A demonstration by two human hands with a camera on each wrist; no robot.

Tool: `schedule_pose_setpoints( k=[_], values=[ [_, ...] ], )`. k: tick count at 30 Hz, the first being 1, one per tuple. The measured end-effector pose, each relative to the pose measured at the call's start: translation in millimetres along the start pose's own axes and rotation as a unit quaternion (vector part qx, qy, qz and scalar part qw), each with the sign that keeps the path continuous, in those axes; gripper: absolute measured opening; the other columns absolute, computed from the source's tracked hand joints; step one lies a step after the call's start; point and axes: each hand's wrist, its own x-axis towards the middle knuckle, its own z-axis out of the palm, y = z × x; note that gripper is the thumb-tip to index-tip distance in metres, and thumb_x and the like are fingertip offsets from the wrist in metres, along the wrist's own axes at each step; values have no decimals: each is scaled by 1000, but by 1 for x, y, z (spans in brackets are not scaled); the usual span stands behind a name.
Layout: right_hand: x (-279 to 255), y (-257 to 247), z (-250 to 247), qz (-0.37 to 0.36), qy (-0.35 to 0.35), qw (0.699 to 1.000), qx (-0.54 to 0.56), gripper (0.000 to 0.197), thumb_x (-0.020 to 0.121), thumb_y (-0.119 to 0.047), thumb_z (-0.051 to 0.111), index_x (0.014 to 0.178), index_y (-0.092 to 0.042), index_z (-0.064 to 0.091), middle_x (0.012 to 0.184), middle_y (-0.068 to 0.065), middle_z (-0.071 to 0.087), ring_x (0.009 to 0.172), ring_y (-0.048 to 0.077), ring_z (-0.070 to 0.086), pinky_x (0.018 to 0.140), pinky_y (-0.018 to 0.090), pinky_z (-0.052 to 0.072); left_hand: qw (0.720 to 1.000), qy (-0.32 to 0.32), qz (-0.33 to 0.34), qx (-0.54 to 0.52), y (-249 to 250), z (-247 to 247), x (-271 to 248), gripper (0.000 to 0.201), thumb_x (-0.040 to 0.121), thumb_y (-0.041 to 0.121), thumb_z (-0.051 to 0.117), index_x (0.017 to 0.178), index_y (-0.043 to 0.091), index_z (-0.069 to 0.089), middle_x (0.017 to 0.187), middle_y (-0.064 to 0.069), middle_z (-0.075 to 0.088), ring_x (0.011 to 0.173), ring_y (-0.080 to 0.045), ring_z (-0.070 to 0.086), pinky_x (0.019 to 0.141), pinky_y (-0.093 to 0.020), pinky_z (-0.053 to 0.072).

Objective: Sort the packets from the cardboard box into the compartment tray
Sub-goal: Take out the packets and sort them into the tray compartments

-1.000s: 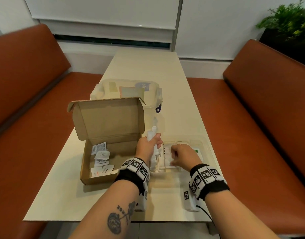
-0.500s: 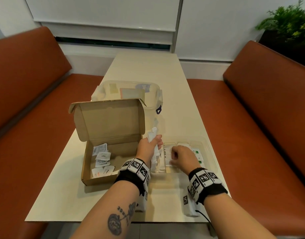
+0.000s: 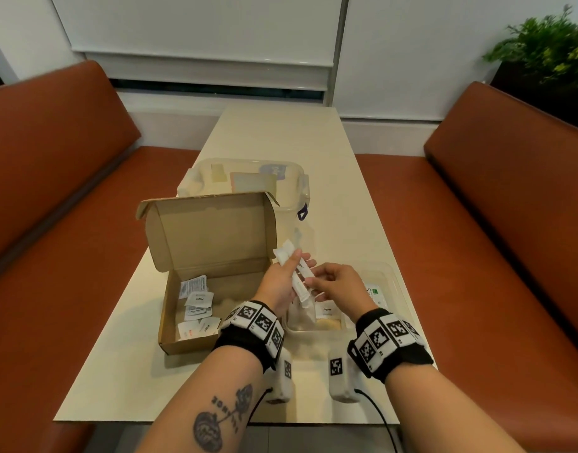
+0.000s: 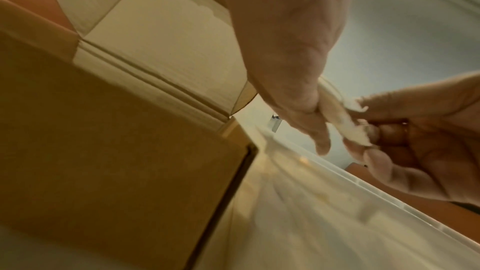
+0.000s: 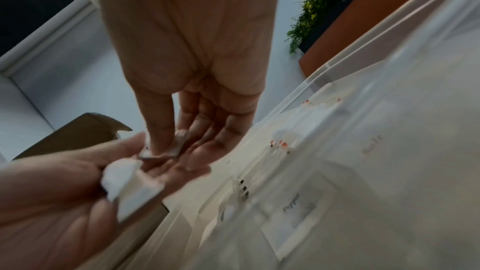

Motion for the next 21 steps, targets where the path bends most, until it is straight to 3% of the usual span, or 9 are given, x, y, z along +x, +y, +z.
schedule_pose_setpoints(
  k=[4,7,9,11,14,17,21],
  values=[
    [4,-3,-13,-24,90,995,-39,10,87,-17,67,88,-7,71,69,3,64,60,11,58,55,16,49,996,81,29,15,2,-3,0,32,99,29,47,112,0,56,99,-13,67,76,-21,66,67,-34,56],
    [4,-14,-23,-75,154,982,-73,15,87,-27,67,80,-13,71,64,2,60,55,9,50,54,16,44,986,127,54,91,4,-8,2,32,99,29,49,109,0,58,110,-12,67,54,-14,47,49,-23,44],
    [6,-23,-26,-113,188,971,-91,18,85,-29,68,72,-16,69,57,-4,54,50,5,43,51,11,37,983,131,61,109,7,-9,2,29,98,28,51,110,3,58,111,-12,65,48,-10,33,42,-19,34],
    [8,-31,-25,-138,200,964,-109,20,85,-29,68,70,-15,68,55,-7,51,50,3,41,50,10,35,985,108,51,122,8,-8,-1,31,96,31,54,112,4,58,109,-9,66,43,-7,30,39,-17,30],
    [11,-34,-22,-144,207,964,-87,20,87,-27,66,76,-10,70,62,2,62,57,10,54,60,19,46,986,51,31,156,9,-5,-7,31,88,37,64,108,14,63,99,0,67,44,-6,29,41,-17,29],
    [12,-28,-24,-127,195,973,-13,22,89,-22,64,77,-3,67,64,6,65,57,12,60,67,29,54,989,16,34,146,9,-4,-10,17,84,23,70,97,13,67,82,0,62,45,-6,27,40,-16,25],
    [12,-18,-31,-58,121,990,38,19,90,-13,62,73,-5,65,63,6,62,59,17,58,63,27,54,993,64,54,83,16,-6,-8,7,86,13,67,91,9,63,73,-3,58,42,-5,26,38,-15,24]
  ],
)
